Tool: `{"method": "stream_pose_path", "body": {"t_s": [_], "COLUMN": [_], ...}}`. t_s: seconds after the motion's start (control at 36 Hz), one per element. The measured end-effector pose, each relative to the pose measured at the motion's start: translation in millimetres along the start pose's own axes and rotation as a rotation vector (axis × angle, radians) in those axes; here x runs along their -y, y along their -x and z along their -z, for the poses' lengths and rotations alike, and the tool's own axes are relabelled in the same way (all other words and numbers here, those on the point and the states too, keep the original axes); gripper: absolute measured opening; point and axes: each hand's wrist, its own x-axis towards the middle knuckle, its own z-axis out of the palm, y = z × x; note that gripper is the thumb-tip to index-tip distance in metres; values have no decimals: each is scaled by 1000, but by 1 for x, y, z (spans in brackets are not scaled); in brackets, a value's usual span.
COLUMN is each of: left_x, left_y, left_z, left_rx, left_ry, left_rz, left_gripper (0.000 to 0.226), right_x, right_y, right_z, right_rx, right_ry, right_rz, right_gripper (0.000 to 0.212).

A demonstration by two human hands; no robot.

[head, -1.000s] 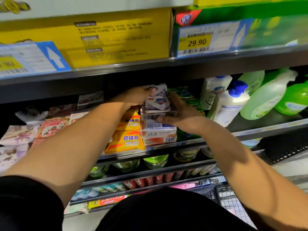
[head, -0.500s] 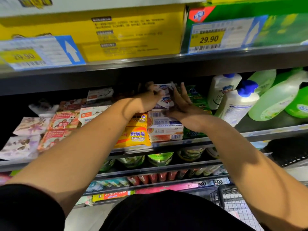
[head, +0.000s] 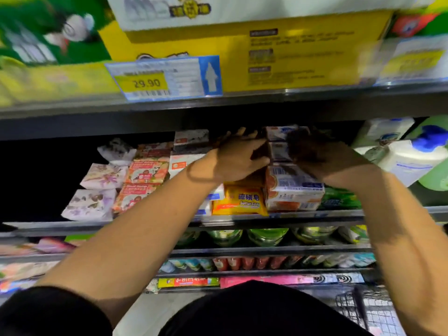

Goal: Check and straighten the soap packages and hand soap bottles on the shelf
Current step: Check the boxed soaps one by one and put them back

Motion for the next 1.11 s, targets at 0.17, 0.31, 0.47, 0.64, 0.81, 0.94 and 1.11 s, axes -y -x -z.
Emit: {"method": "stream_pose_path", "body": {"t_s": [0.17, 0.31, 0.47, 0.64, 0.81, 0.94, 1.11], "left_x": [85, 172, 245, 267, 286, 285, 273], "left_y": [56, 108, 134, 141, 145, 150, 152], "left_z": [16, 24, 24, 27, 30, 29, 28], "left_rx": [-219, -254, -170, -131, -79, -107, -26], "left_ry": [207, 38, 18, 167, 201, 113, 93], "left_rz": [79, 333, 486, 378, 375, 438, 513], "left_gripper": [63, 34, 55, 53, 45, 46, 54], "right_x": [93, 156, 200, 210, 212, 220, 219], "right_y": [-8, -30, -48, -52, -49, -46, -47], "right_z": [-4, -42, -93, -108, -108, -103, -105], "right_rx": [-31, -9, -27, -113, -139, -134, -139], "right_ry": [251, 189, 150, 127, 63, 92, 115], "right_rz": [-5, 67, 33, -27, 31, -23, -65], "right_gripper": [55, 56, 67, 64, 61, 50, 60]}}
